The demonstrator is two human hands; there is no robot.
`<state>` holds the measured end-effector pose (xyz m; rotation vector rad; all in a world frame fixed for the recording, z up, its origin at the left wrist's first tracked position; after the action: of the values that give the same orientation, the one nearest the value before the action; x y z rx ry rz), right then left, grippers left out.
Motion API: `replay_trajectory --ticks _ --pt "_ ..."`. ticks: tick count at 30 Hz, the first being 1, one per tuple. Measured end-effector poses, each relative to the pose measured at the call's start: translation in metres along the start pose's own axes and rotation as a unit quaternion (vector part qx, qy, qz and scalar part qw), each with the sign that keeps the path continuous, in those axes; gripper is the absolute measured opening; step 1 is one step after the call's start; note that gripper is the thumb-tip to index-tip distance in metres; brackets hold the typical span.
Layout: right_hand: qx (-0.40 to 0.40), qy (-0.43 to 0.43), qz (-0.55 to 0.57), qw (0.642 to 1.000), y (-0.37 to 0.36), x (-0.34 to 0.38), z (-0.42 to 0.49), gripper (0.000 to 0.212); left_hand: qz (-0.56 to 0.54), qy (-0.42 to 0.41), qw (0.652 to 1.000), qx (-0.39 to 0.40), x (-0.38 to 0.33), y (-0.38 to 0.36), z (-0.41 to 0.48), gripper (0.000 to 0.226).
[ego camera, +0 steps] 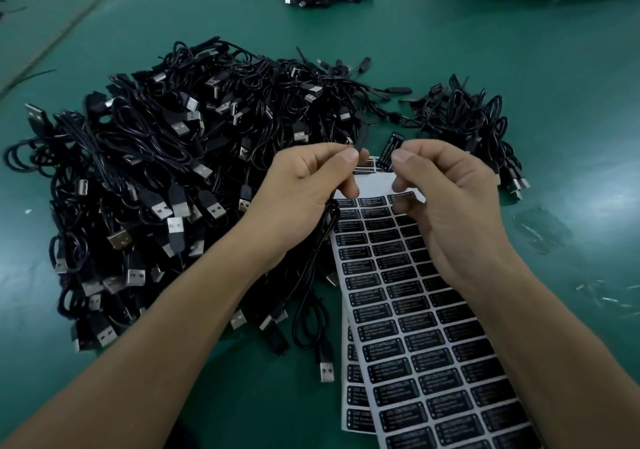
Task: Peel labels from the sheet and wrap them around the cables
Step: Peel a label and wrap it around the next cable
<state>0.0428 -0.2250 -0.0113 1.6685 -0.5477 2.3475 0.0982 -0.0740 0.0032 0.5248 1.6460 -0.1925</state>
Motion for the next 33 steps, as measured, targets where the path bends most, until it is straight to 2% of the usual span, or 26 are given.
replay_trajectory --ticks 2,5,9,14,20,25,33 --pt "0.021 -0.011 0.02 1.0 -0.003 -0.001 -0.001 0.016 0.022 -0.005 1.0 0.006 -0.001 -0.001 0.0 0.027" --pt "0.044 -0.026 0.062 0.997 -0.007 -0.002 -0.001 0.006 0.057 -0.011 0.998 0.015 -0.001 -0.001 -0.001 0.033" --pt "0.045 -0.026 0.05 0.997 -0.005 -0.001 0.0 0.005 0.065 -0.02 0.997 0.026 -0.004 -0.002 -0.003 0.046" --pt "0.063 -0.021 0.034 0.997 -0.005 -0.002 0.0 0.007 0.072 -0.017 0.996 0.048 -0.003 -0.004 -0.003 0.033" --pt "0.036 -0.009 0.015 0.999 -0.003 -0.005 0.003 0.008 0.063 0.007 0.996 0.068 -0.001 -0.003 -0.003 0.02" --pt "0.025 -0.001 0.008 1.0 -0.003 -0.005 0.002 0.007 0.069 0.038 0.996 0.049 0.002 0.0 -0.001 0.007" --pt "0.035 -0.037 0.021 0.998 -0.007 -0.003 -0.002 0.01 -0.005 0.069 0.996 0.059 0.007 0.006 0.003 0.011"
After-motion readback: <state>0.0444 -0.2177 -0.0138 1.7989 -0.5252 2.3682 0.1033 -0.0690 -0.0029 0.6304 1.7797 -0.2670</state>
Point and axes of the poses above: each hand's wrist, its own z-axis towards the middle knuckle, its own y-axis out of the back of the hand, x = y × z, the point moved 5 cm from there along z, towards the middle knuckle, and after that the axes turned 12 degrees about y, right-handed, at the moved point
